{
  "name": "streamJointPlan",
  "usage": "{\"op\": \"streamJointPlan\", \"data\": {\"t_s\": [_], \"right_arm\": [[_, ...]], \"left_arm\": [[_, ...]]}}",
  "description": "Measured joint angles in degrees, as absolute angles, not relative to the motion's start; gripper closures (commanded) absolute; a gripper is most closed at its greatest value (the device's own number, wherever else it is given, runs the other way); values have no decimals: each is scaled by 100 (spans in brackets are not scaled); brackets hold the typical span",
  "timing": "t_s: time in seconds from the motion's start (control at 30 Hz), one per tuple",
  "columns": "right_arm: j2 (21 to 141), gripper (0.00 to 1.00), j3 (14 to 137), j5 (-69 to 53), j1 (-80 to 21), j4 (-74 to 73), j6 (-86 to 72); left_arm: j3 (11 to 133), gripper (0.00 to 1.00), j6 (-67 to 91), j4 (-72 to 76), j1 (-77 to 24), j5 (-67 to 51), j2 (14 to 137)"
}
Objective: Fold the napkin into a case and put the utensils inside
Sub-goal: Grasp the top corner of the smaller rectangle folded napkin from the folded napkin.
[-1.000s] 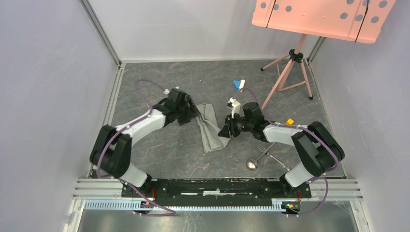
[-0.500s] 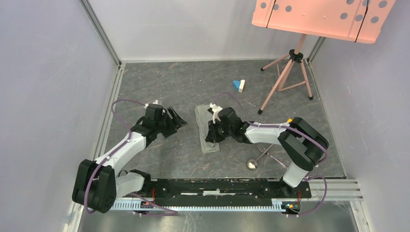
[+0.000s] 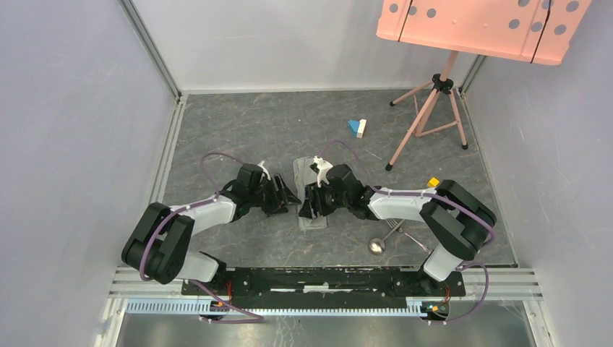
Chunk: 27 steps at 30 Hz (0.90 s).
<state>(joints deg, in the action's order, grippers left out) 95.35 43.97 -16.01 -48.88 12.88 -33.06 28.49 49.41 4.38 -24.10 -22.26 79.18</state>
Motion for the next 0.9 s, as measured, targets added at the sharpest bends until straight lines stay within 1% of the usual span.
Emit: {"op": "streamJointPlan", "data": {"t_s": [0.03,0.07,0.13,0.23,0.33,0.43,0.5,0.53,0.63,0.7,0.9], "right_arm": [[9467,44,4364,-1651,-4888,1326,-3297],[9406,50,4331,-1699,-4886,1367,-3293],[9341,57,4274,-1824,-4886,1498,-3271],[9341,61,4123,-1970,-4886,1774,-3293],[9386,64,3948,-2062,-4886,2008,-3321],[9590,65,3924,-2102,-4886,2224,-3341],[9719,63,3916,-2128,-4888,2309,-3336],[9741,60,3909,-2145,-4888,2311,-3332],[9699,52,3898,-2176,-4890,2276,-3236],[9507,47,3898,-2119,-4890,2040,-3065],[8600,35,4215,-1417,-4816,1116,-2517]], "left_arm": [[2856,32,4941,482,-2502,-2224,7964],[2869,34,4943,499,-2574,-2215,8005],[2928,34,4941,510,-2685,-2196,8112],[3085,30,4943,532,-2746,-2132,8331],[3321,30,4943,591,-2818,-2040,8552],[3452,32,4943,642,-2934,-1938,8700],[3542,38,4943,657,-3026,-1855,8799],[3588,40,4943,633,-3050,-1811,8849],[3767,52,4945,537,-3098,-1697,9032],[3846,58,4941,451,-3100,-1610,9122],[3820,69,4945,423,-3083,-1459,9155]]}}
